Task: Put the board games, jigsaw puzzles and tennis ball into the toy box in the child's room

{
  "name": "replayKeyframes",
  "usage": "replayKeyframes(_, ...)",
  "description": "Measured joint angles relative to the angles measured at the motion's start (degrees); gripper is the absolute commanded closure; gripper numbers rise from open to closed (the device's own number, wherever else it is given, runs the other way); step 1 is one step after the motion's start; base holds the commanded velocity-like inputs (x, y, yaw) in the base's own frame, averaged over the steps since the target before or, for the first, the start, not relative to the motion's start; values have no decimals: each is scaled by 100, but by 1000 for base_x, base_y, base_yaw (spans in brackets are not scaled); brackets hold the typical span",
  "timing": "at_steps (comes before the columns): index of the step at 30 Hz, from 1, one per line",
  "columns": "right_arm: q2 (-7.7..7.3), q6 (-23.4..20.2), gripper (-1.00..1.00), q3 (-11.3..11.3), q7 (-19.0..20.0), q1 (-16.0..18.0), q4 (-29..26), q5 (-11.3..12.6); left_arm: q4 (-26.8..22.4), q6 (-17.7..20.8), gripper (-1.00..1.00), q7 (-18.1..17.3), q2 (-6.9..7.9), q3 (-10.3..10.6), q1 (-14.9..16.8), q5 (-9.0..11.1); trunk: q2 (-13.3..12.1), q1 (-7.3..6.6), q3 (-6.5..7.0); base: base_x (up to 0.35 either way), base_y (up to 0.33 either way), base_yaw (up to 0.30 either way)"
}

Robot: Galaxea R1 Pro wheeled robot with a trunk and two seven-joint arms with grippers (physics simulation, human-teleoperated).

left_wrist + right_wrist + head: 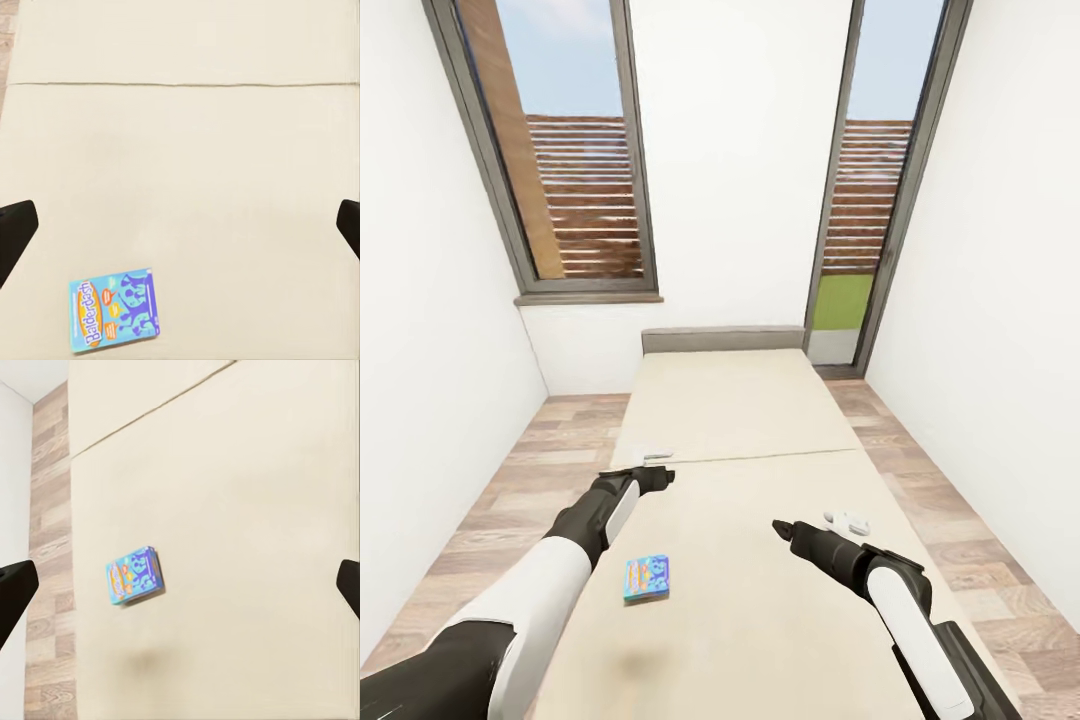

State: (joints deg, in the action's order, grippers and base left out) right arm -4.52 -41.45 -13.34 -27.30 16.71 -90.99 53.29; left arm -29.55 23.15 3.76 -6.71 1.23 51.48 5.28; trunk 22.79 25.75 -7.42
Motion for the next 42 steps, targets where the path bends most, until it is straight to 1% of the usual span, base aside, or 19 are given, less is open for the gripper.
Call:
replayKeyframes(5,0,-1,-100,0,2,0,0,0,-49,-1,-100,-89,8,-20,0,3,0,0,-32,0,0,-177)
replayKeyframes(13,0,4,-100,-1,1,1,1,2,-158,0,-100,-210,27,-35,-1,6,0,0,-59,27,4,-44)
replayKeyframes(19,0,4,-100,-3,0,1,2,4,-171,1,-100,-224,39,-46,-1,12,1,-1,-93,40,115,-6)
replayKeyframes(27,14,5,-100,-10,2,1,1,4,-174,0,-100,-229,47,-50,-1,21,1,0,-103,19,44,-1)
replayKeyframes(35,86,0,-100,-18,3,1,1,4,-174,0,-100,-233,46,-51,-1,22,1,-1,-104,18,5,0)
replayKeyframes(42,109,-1,-100,-33,3,1,1,4,-174,1,-100,-228,46,-51,-1,23,1,-1,-104,125,1,0)
